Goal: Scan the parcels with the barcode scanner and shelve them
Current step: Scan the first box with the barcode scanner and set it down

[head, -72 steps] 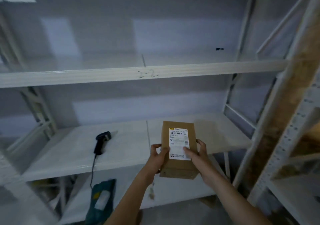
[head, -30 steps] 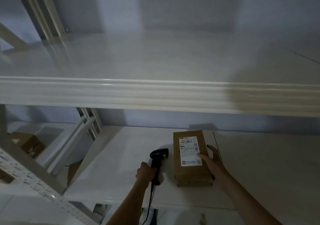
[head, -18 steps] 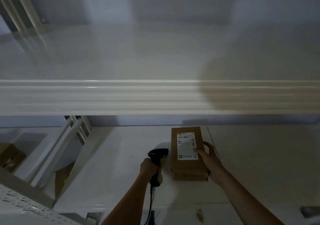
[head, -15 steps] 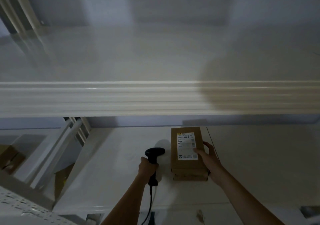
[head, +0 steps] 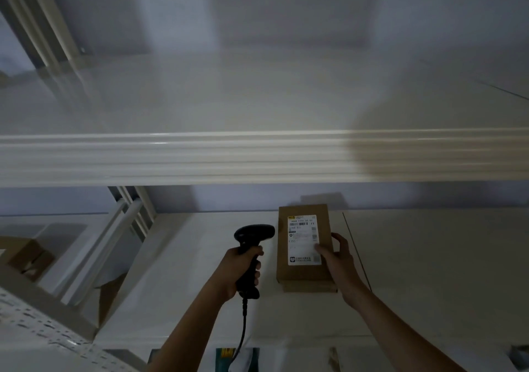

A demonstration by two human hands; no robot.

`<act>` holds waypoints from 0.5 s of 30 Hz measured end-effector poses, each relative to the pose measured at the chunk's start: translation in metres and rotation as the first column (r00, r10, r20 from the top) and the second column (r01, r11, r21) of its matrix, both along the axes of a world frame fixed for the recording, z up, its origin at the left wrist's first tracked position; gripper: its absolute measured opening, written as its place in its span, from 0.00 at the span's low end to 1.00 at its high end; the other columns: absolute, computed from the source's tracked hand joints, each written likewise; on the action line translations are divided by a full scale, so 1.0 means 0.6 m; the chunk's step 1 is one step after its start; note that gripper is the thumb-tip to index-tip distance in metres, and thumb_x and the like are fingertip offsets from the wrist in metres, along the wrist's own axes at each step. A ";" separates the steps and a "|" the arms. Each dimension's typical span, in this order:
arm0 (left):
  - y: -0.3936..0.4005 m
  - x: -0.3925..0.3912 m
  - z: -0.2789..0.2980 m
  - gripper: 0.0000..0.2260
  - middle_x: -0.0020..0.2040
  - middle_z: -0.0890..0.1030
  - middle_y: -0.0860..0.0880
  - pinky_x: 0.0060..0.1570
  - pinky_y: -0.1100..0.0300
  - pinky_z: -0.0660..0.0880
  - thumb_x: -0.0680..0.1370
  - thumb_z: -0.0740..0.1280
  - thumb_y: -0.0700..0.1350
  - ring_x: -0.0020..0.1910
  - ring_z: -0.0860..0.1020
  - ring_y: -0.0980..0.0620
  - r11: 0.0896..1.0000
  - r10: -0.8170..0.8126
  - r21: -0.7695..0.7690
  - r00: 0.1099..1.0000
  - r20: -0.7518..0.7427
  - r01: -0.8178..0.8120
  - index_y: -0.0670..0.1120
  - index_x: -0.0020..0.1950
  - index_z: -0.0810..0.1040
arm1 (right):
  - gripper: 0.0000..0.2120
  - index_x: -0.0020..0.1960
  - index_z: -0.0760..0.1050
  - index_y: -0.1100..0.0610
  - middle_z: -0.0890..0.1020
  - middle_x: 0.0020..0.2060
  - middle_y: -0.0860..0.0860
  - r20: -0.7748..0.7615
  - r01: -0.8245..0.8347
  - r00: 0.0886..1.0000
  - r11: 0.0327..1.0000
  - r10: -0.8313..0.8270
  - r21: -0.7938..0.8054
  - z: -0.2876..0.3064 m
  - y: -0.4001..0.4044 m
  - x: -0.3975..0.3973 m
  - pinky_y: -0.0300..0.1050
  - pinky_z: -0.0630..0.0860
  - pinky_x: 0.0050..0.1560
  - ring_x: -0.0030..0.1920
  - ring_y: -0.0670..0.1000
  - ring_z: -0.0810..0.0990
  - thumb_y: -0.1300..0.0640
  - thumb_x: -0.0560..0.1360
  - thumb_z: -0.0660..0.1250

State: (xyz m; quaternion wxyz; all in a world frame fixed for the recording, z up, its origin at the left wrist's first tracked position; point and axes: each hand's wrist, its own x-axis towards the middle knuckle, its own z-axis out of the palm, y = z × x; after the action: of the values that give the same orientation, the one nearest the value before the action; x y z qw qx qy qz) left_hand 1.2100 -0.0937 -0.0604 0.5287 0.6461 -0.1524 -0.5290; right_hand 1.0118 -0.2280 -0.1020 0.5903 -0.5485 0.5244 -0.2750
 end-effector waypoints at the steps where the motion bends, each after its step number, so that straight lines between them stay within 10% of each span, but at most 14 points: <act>1: -0.001 -0.004 0.009 0.07 0.33 0.74 0.43 0.31 0.58 0.72 0.78 0.66 0.43 0.28 0.71 0.48 1.000 0.003 0.006 1.000 -0.004 -0.003 0.39 0.50 0.78 | 0.27 0.64 0.64 0.35 0.77 0.56 0.57 -0.001 0.007 1.000 1.000 -0.007 -0.028 -0.002 0.004 0.001 0.48 0.78 0.45 0.52 0.53 0.80 0.42 0.70 0.72; 15: -0.015 -0.053 0.064 0.07 0.32 0.75 0.44 0.30 0.58 0.74 0.79 0.64 0.42 0.28 0.72 0.48 0.995 -0.090 0.036 0.994 0.068 0.088 0.39 0.47 0.76 | 0.31 0.73 0.58 0.44 0.62 0.64 0.55 -0.052 -0.030 0.998 0.963 0.017 -0.269 -0.028 0.038 0.007 0.40 0.74 0.42 0.55 0.55 0.74 0.54 0.76 0.70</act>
State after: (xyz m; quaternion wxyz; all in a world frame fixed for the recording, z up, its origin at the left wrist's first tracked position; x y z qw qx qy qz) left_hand 1.1784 -0.1028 -0.0221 0.4883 0.6653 -0.1908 -0.5316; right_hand 1.0159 -0.2051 -0.1190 0.5001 -0.6366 0.4900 -0.3233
